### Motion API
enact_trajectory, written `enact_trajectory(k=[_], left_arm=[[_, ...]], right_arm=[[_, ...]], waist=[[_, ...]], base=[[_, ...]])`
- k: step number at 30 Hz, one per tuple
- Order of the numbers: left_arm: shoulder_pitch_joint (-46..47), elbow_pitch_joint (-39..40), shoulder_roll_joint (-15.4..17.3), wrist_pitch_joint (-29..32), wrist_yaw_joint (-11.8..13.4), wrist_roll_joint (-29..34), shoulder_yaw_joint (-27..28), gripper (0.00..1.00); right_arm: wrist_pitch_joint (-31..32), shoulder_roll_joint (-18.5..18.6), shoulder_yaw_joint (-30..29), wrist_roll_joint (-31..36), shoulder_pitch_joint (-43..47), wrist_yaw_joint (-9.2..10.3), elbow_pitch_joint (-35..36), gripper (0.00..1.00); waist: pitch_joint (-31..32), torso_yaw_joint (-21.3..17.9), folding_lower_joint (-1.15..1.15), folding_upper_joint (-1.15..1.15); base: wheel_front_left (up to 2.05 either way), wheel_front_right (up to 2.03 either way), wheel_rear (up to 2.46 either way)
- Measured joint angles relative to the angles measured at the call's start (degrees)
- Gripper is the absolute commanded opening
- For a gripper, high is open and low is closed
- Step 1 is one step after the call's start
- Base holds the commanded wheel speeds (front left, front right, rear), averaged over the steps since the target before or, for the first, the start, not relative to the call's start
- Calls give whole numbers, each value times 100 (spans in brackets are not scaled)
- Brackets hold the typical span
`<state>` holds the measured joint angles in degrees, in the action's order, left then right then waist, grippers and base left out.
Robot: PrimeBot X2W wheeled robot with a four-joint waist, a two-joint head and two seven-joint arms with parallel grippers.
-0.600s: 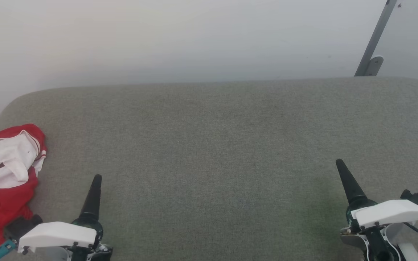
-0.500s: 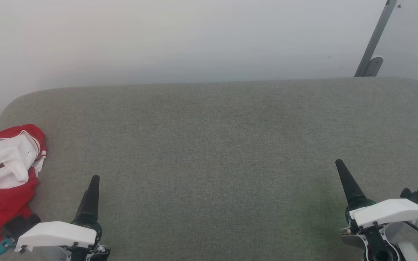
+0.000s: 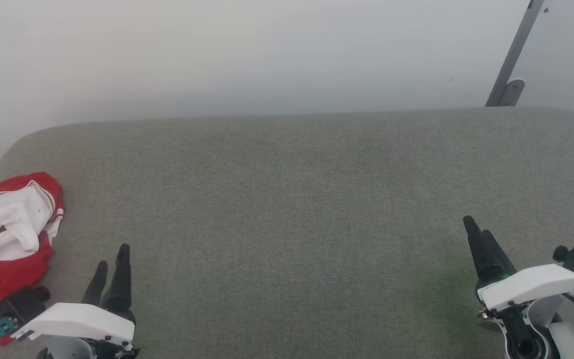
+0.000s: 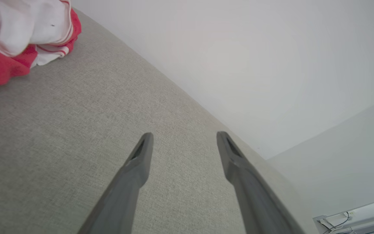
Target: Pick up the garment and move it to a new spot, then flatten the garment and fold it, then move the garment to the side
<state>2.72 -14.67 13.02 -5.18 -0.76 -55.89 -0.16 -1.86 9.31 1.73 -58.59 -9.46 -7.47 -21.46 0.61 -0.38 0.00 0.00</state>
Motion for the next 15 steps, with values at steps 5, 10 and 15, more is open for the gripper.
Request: enact_trajectory(k=[5, 10, 15], left_arm=[[1, 19, 62, -66, -1, 337, 29, 100], [2, 34, 76, -156, -51, 683, 80, 100], [0, 36, 89, -233, -89, 1016, 164, 100]], right_arm=[[-18, 37, 0, 259, -17, 0, -19, 100], [-67, 96, 3, 591, -18, 0, -23, 100], [-122, 123, 5, 876, -18, 0, -14, 100]], waist=[[5, 0, 0, 0], [15, -3, 0, 0], [23, -14, 0, 0]], base=[[0, 0, 0], [0, 0, 0], [0, 0, 0]])
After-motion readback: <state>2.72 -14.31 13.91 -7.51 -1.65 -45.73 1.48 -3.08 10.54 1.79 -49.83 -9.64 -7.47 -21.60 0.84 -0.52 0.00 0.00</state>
